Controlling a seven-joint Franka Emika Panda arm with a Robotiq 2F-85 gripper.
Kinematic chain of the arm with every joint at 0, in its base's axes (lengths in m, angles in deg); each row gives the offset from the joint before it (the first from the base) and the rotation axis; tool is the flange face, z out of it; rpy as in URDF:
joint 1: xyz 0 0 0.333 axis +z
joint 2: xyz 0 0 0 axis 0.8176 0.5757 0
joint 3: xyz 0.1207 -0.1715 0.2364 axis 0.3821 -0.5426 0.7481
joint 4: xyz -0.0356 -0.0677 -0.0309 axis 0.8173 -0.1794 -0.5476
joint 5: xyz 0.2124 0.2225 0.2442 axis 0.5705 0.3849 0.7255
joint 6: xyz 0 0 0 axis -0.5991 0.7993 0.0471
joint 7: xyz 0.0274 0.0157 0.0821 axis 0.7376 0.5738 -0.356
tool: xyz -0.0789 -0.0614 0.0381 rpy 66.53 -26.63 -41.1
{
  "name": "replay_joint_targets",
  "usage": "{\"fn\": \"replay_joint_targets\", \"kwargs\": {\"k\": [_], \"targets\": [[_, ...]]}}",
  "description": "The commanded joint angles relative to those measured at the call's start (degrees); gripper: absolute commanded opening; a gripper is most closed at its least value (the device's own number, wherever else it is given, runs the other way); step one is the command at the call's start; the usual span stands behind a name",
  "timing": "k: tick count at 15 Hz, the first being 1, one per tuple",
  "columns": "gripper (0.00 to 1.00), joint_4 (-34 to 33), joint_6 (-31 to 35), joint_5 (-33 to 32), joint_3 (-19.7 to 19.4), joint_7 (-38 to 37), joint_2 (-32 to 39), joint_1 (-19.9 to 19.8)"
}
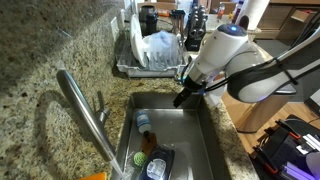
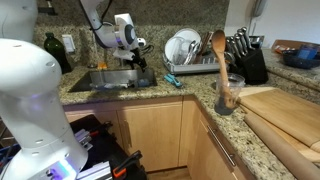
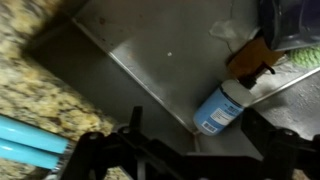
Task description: Close the tap
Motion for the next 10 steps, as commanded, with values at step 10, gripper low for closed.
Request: {"fn": "replay_joint_targets", "kwargs": {"k": [10], "targets": [[1.00, -24.7, 22.4, -7.6, -16.4, -9.9, 23.6, 21.8]]}}
